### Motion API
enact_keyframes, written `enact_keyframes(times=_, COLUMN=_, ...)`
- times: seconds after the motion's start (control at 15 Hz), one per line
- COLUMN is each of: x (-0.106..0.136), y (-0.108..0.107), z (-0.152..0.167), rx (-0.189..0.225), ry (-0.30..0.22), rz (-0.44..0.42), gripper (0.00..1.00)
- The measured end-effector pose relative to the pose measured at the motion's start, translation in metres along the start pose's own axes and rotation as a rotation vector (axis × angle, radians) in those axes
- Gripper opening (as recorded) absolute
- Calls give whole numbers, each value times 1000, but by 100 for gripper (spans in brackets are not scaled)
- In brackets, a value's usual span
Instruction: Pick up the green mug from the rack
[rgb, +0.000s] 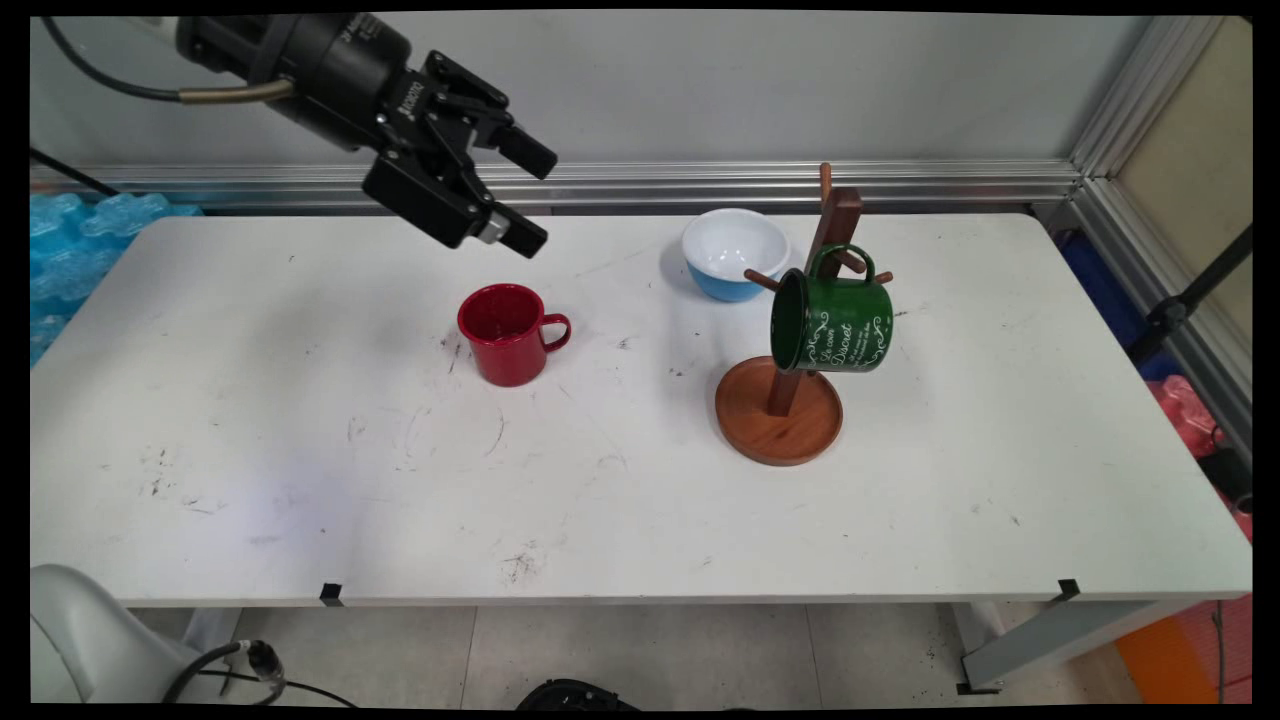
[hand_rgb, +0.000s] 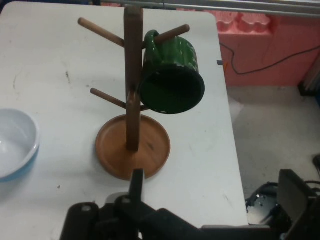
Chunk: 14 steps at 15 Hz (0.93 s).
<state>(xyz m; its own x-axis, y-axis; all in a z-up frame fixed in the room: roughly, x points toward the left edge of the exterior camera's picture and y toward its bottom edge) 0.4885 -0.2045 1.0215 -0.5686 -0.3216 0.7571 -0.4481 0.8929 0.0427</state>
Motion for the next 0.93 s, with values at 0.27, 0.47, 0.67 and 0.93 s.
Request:
enact_keyframes(times=0.27, x=9, y=1, z=15, rx=4, ry=7, rz=-23, gripper=100)
enact_keyframes(times=0.47, x=17, y=4, z=28, rx=14, ry=9, rz=-48, gripper=100)
enact_keyframes(times=0.67, x=27, y=10, z=46, rx=25, ry=-2, rz=-68, gripper=100)
enact_keyframes(times=0.93, x=44, y=23, z=76, rx=18, ry=-13, rz=-89, gripper=100)
